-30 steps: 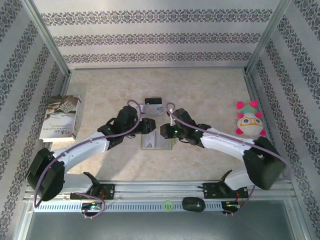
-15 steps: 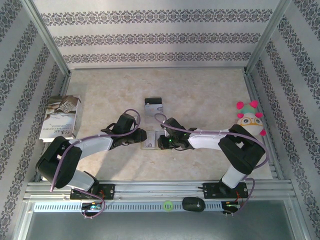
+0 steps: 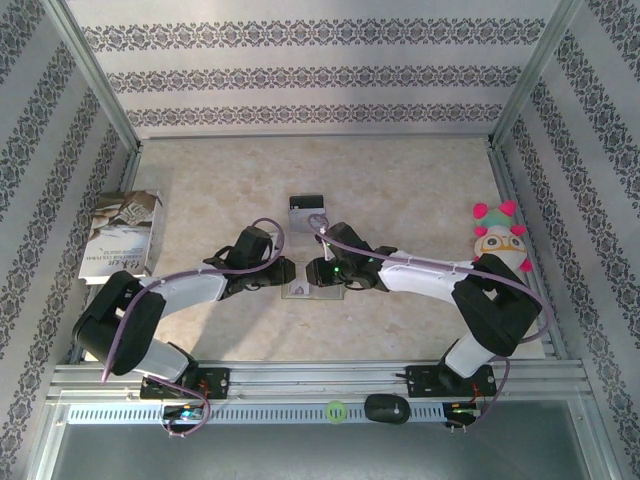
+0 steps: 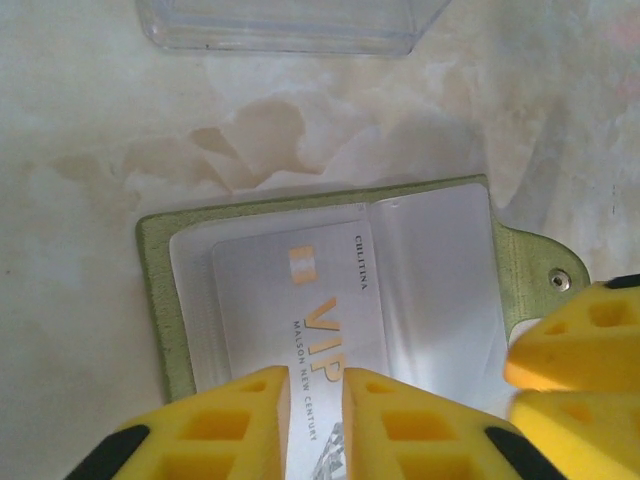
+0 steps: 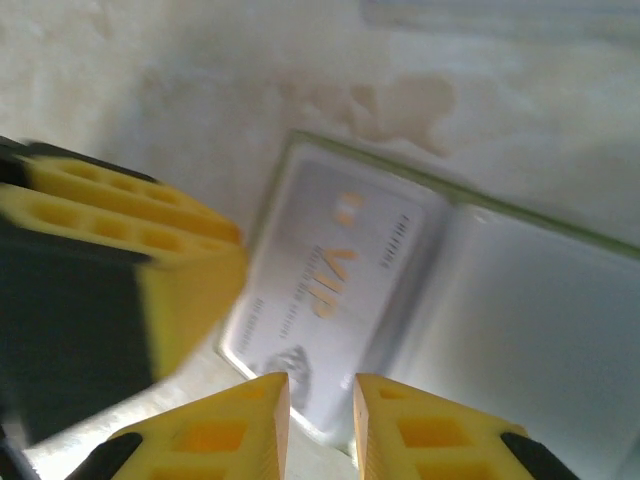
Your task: Take the credit cards out of the card holder
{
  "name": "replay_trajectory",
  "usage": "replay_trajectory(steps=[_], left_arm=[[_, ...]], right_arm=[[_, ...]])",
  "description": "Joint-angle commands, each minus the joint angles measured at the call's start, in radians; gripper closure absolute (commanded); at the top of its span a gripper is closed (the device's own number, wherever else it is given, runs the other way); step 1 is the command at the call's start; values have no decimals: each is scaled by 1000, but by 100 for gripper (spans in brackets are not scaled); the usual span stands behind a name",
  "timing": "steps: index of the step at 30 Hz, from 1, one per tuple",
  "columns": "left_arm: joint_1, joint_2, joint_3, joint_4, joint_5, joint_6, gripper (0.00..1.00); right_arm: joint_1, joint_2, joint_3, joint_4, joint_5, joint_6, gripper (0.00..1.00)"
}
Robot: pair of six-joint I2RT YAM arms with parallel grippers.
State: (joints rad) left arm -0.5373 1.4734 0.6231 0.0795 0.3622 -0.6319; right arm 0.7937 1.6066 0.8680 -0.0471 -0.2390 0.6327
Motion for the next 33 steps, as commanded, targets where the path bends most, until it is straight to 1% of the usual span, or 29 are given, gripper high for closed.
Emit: replay_trajectory(steps=[1, 8, 13, 18, 29, 33], left_arm=[[-10, 27, 20, 34, 8, 4, 84], [-11, 71, 18, -27, -41, -7, 92], [-12, 91, 12, -35, -32, -28, 95], [-11, 115, 4, -38, -11, -46, 96], [-12, 123, -26, -1, 20, -98, 96], [-10, 117, -31, 6, 19, -109, 95]], right_arm=[[-13, 55, 43, 15, -42, 25, 77], [-28, 116, 29, 68, -81, 92, 79], [-50, 124, 7, 94, -99, 120, 80], [-63, 119, -7, 84, -97, 129, 81], [-63, 149, -32, 121, -146, 145, 84], [-64, 148, -49, 125, -133, 158, 87]])
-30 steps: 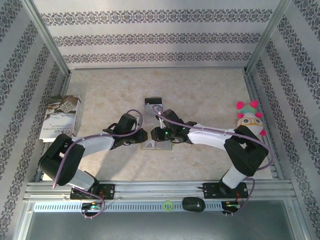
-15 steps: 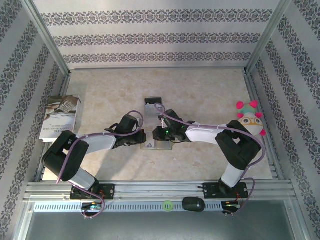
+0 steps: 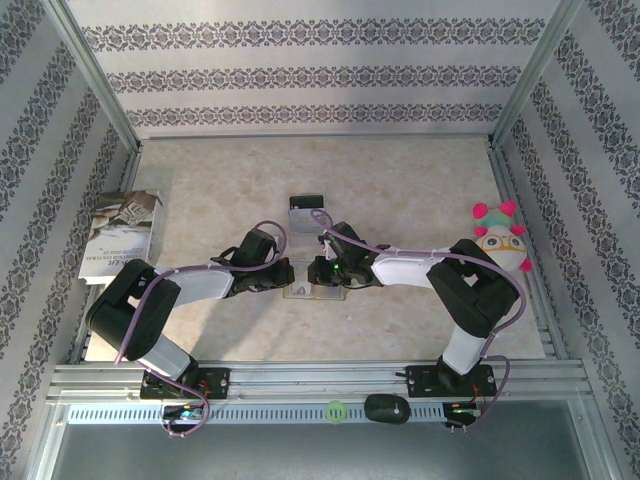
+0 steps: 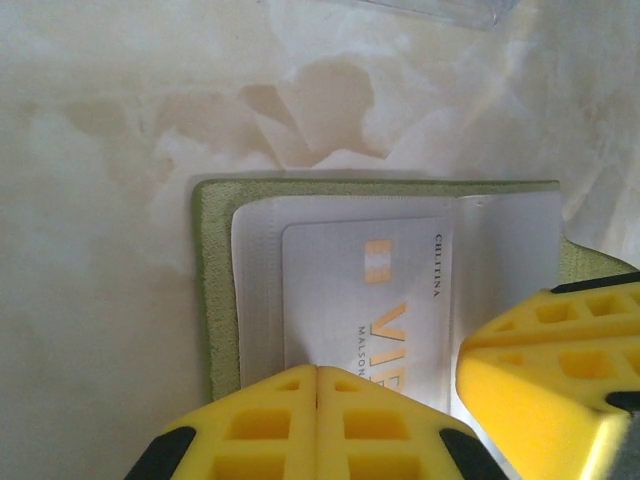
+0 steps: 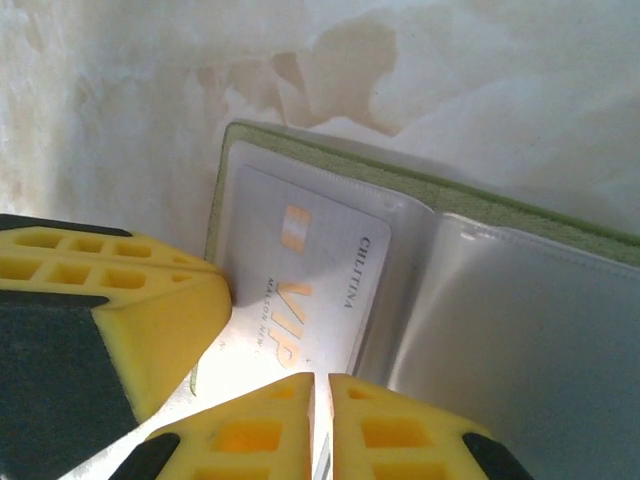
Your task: Take the credit cards out of the card holder
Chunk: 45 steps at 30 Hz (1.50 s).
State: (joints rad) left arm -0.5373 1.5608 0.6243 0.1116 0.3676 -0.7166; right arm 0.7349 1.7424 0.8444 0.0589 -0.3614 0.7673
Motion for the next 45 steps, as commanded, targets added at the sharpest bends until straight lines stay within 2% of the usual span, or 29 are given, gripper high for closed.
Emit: replay_trajectory(steps=[1, 16, 17, 21, 26, 35, 40, 42, 45], left_arm=[[-11, 28, -34, -25, 14, -27, 95], [-11, 40, -41, 0, 38, -43, 94], [-10, 44, -41, 5, 44, -45, 94], [-9, 42, -42, 1, 43, -49, 94], [-8, 32, -44, -4, 35, -47, 94], [-2, 7, -62, -4, 31, -51, 93], [-3, -4, -61, -1, 40, -56, 92], [-4, -28, -55, -15, 35, -47, 90], [-8, -84, -43, -44, 13, -9, 81]], right_arm=[[-6, 10, -30, 19, -8, 26, 86], [-3, 50, -26, 66, -47, 45, 85], [-2, 56, -27, 71, -51, 48, 86], [-6, 38, -44, 79, -34, 53, 100], [-10, 2, -71, 76, 0, 53, 100], [-12, -82, -84, -49, 131, 14, 100], [-3, -105, -64, -30, 88, -21, 100], [13, -115, -42, -39, 85, -45, 92], [29, -125, -18, -75, 121, -75, 87]])
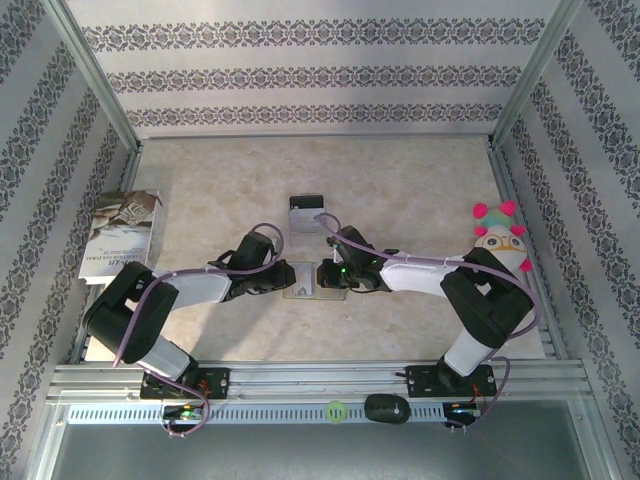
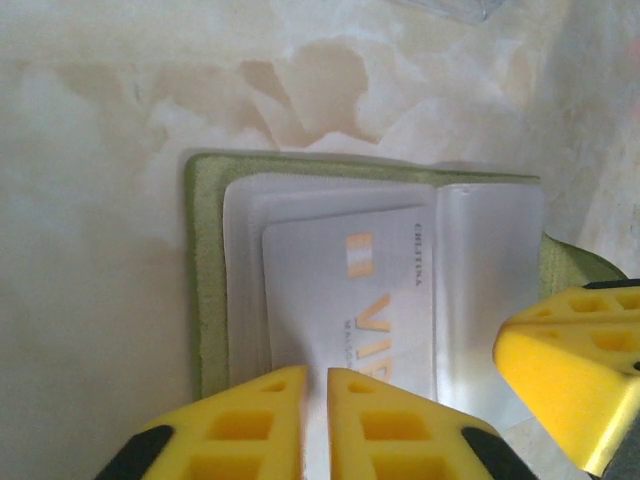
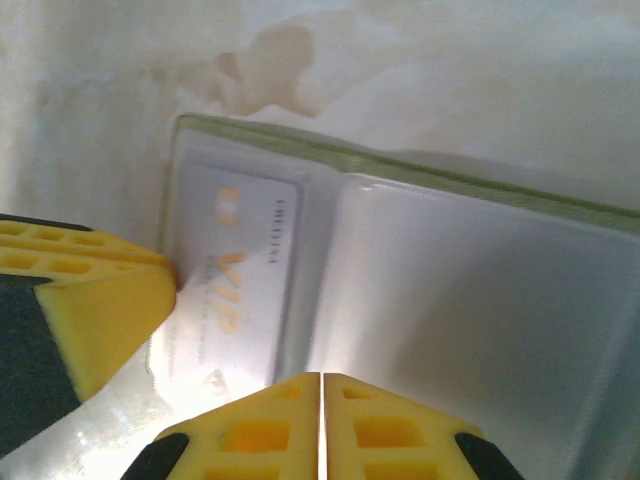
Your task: Take the credit cards out of the card holder
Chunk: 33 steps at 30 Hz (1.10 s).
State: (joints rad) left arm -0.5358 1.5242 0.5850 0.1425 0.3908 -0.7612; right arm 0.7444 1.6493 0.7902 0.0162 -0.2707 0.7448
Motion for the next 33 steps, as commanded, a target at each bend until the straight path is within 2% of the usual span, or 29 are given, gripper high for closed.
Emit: replay_trajectory(steps=[1, 3, 6, 13, 22, 33], left_arm=[[-15, -63, 7, -101, -26, 61, 79], [-23, -82, 22, -144, -58, 98, 78], [-23, -86, 17, -145, -63, 130, 85], [-24, 21, 37, -143, -87, 135, 96], [-26, 97, 26, -90, 1, 88, 97], [-26, 88, 11, -99, 4, 83, 99]], right_arm=[[21, -34, 36, -33, 37, -56, 86], [19, -33, 35, -30, 37, -57, 86], [21, -22, 36, -12, 3, -70, 84], [27, -11, 52, -38, 9, -91, 82], [15, 38, 53, -8, -37, -69, 83], [-20, 9, -9, 60, -62, -12, 80]])
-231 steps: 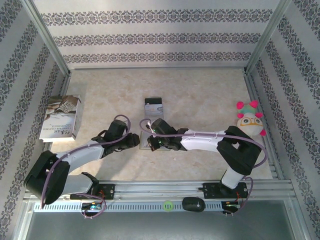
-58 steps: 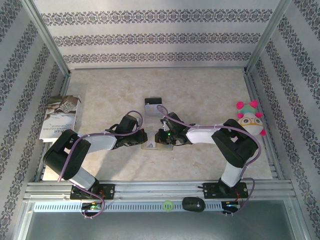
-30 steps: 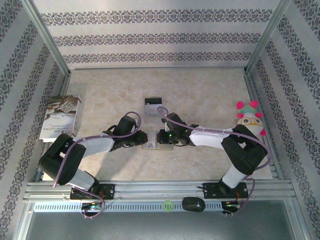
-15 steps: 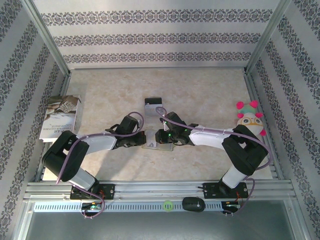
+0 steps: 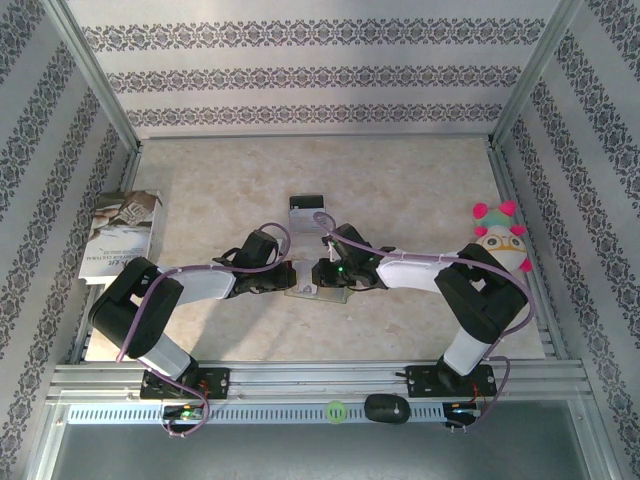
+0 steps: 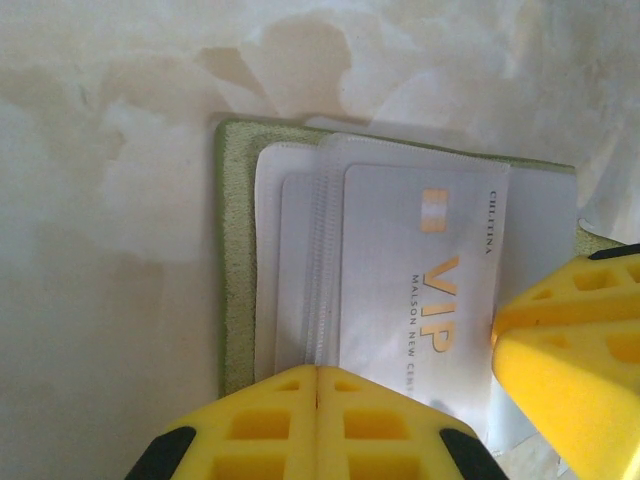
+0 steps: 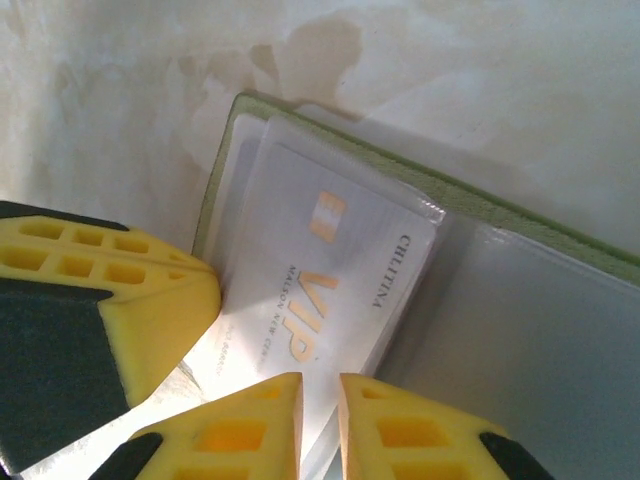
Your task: Take the credit cards out of the card holder
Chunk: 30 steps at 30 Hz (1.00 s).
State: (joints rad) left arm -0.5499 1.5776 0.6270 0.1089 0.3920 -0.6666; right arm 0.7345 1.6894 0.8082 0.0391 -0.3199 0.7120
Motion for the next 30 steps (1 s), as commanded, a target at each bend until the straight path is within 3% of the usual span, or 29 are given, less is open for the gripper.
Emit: replay_trajectory(steps=[1, 6, 30], left_arm=[[-12, 38, -32, -63, 5, -13, 99], [-12, 41, -29, -61, 4, -12, 100], [-13, 49, -32, -53, 12, -16, 100]], right_arm=[[-9, -47, -36, 46, -9, 22, 79], [-26, -94, -62, 42, 6, 32, 81], [-38, 26, -60, 125, -89, 90, 82]])
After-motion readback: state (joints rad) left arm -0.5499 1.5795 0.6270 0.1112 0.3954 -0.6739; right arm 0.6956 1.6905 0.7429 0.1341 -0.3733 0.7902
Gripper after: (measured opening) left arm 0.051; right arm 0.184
